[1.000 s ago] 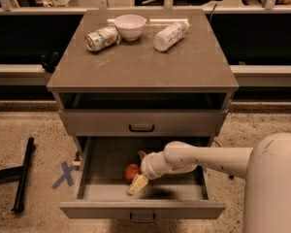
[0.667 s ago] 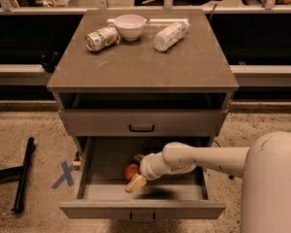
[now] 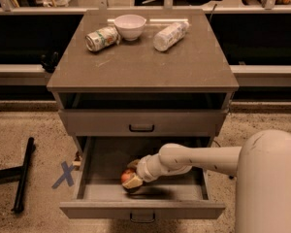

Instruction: Pick apple from middle drawer and place on counter

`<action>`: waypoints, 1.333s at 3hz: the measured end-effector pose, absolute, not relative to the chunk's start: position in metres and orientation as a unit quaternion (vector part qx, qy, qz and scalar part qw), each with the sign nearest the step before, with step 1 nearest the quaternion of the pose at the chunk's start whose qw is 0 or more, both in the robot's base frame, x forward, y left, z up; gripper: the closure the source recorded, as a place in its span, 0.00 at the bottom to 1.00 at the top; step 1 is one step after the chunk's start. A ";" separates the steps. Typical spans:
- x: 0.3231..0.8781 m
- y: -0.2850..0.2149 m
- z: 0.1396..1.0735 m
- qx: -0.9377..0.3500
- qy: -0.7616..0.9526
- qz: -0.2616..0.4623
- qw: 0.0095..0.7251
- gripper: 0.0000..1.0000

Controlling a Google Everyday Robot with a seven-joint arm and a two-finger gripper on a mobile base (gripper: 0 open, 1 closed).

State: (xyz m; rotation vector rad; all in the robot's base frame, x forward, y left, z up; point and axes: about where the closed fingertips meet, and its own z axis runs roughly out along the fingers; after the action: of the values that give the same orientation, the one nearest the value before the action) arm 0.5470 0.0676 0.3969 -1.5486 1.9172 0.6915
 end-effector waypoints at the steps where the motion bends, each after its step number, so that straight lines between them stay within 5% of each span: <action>1: 0.540 0.073 0.393 -0.589 0.712 0.262 0.280 0.88; 2: 0.540 0.074 0.394 -0.590 0.711 0.262 0.279 1.00; 4: 0.539 0.057 0.419 -0.593 0.695 0.271 0.304 1.00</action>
Offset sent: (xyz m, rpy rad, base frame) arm -0.0211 0.0111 -0.0120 -0.0271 0.0270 0.0946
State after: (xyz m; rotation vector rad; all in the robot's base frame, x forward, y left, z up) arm 0.5388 0.0574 0.4190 -1.5700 1.8414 0.7176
